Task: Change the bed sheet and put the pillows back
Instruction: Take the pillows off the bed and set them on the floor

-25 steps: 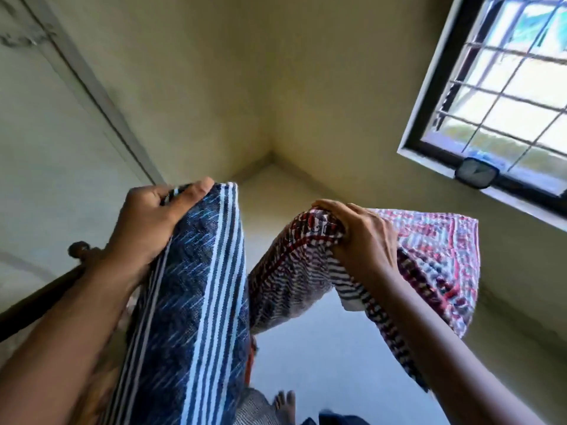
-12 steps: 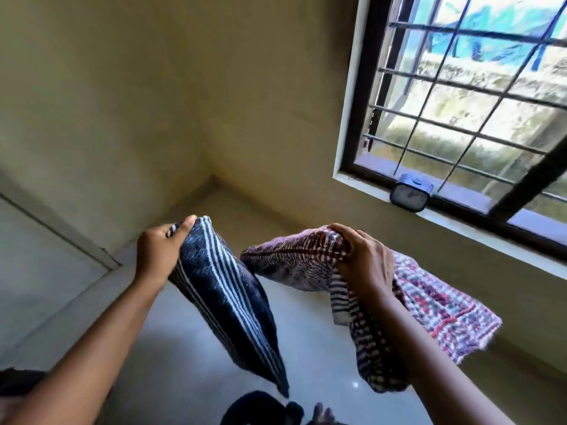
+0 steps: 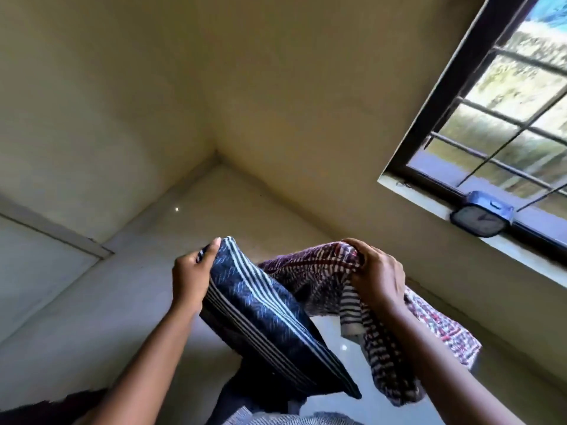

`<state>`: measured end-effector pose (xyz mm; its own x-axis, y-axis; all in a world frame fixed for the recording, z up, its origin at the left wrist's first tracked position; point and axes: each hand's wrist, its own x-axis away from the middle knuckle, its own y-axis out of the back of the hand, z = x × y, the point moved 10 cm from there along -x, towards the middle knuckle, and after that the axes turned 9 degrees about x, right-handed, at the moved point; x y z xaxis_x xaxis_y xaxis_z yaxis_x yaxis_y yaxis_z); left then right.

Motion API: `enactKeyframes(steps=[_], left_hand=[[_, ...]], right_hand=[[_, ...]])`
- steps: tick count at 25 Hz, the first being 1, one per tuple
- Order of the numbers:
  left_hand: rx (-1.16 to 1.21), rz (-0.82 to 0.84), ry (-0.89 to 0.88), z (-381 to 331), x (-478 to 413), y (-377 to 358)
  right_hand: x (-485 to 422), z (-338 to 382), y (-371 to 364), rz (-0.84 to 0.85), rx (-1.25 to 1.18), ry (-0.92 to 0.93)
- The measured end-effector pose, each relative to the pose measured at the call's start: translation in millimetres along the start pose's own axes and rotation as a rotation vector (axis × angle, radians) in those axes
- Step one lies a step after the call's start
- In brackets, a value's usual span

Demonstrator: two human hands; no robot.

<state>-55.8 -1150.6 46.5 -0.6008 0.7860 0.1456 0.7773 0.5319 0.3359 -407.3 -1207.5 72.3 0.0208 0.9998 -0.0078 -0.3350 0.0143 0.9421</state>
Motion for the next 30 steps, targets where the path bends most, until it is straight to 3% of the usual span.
enactKeyframes(steps=[6,10,12,15,20,24,28,30], left_hand=[[-0.119,0.108,0.093,54.4,-87.5,24.4],[-0.17,0.134,-0.032,46.5,-133.2,34.4],[-0.193,0.131,-0.071,38.1,-152.0,38.0],[-0.199,0.126,-0.11,32.0,-178.0,42.3],[-0.24,0.16,-0.105,31.1,-211.1,38.7],[-0.25,0.173,-0.071,32.7,-227.5,29.8],[-0.221,0.189,0.011,35.3,-227.1,10.7],[-0.213,0.181,0.055,33.1,-221.3,0.0]], right_hand=[[-102.7,107.3,-91.2,0.141,0.042,0.039],[-178.4,176.7,-148.3,0.13,0.078,0.11],[-206.4,211.5,-165.8,0.079,0.102,0.259],[-221.3,235.5,-197.9,0.021,0.218,0.47],[-185.3,236.1,-239.3,0.188,0.088,0.522],[-142.6,231.5,-210.9,0.315,-0.177,0.362],[-88.7,217.7,-213.8,0.717,-0.506,0.058],[-61.2,216.2,-227.9,0.856,-0.449,0.06]])
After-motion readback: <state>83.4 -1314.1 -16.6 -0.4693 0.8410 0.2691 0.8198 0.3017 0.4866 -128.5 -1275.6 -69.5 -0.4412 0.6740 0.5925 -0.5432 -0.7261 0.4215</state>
